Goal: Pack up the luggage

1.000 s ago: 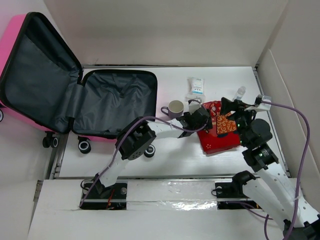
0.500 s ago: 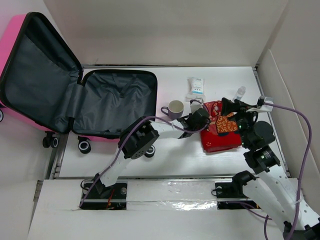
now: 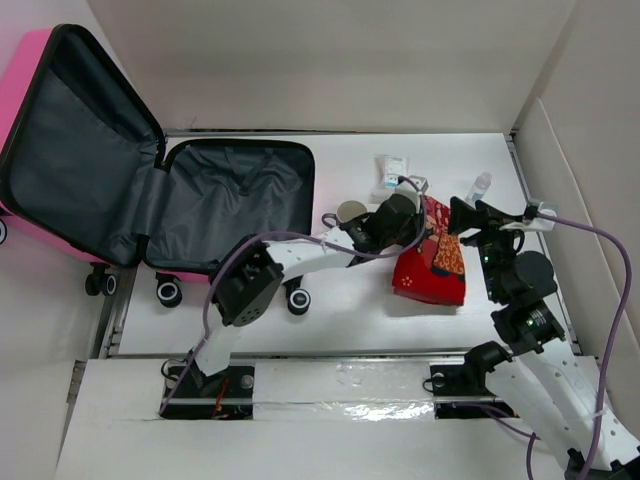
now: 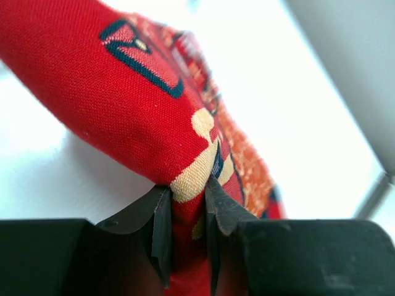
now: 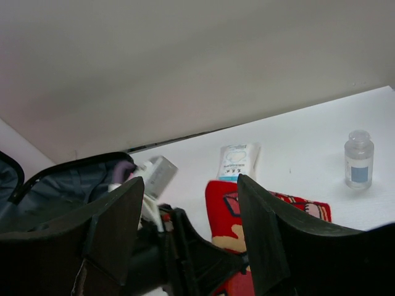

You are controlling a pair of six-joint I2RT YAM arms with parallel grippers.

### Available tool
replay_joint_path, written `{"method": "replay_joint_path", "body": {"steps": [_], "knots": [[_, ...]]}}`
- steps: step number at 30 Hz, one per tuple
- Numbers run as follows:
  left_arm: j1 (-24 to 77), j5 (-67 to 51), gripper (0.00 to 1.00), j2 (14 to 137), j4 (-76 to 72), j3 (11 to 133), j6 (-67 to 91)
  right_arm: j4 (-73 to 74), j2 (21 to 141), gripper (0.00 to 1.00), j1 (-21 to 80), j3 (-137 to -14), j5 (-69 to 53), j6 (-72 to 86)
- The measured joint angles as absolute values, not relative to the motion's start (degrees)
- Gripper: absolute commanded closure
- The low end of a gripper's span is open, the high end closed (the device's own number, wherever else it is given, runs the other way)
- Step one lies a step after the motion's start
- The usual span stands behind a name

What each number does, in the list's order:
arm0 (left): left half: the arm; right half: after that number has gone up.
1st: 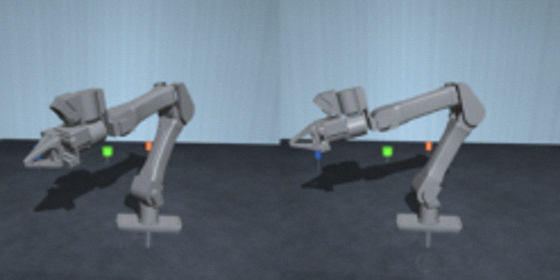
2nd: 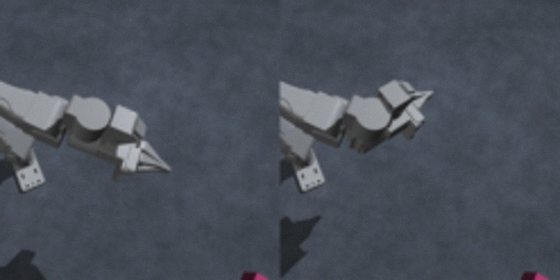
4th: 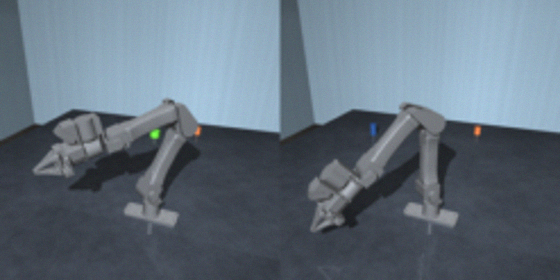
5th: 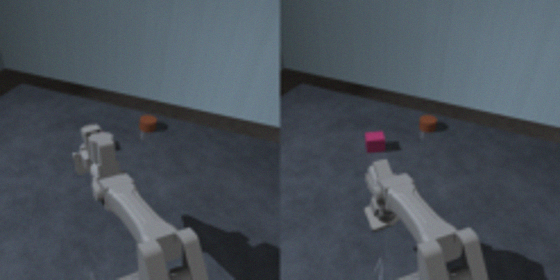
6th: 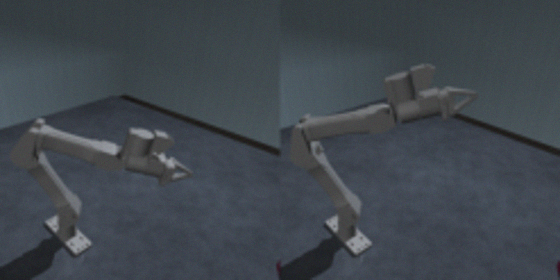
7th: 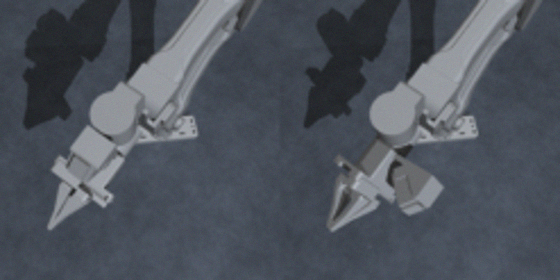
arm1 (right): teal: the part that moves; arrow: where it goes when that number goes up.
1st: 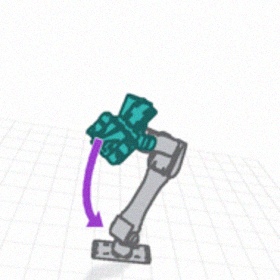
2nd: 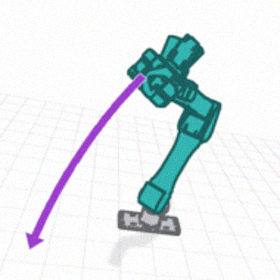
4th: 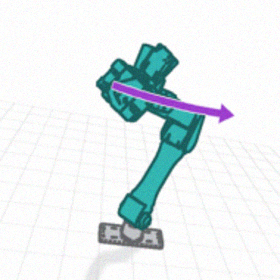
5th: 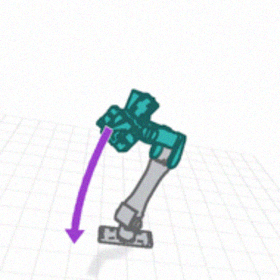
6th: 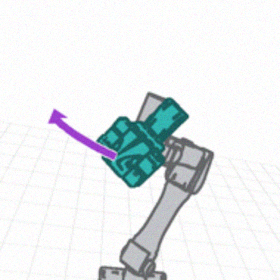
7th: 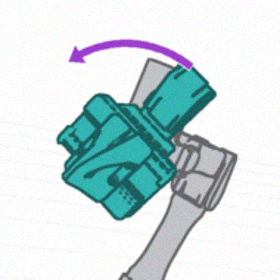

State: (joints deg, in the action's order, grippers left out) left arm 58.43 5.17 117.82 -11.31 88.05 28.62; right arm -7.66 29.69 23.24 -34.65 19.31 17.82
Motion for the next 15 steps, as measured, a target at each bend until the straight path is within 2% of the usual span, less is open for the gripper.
{"method": "replay_joint_path", "body": {"steps": [9, 15], "knots": [[56.3, -1.5, 1.00, 106.1, 3.6, 101.0, 13.8, -7.7, 29.2, 0.32, 23.2, -34.7, 20.2, 17.8], [45.2, -6.6, 1.00, 99.5, 9.6, 105.8, 10.5, -7.7, 29.1, 0.32, 23.2, -34.7, 20.6, 17.8]]}}
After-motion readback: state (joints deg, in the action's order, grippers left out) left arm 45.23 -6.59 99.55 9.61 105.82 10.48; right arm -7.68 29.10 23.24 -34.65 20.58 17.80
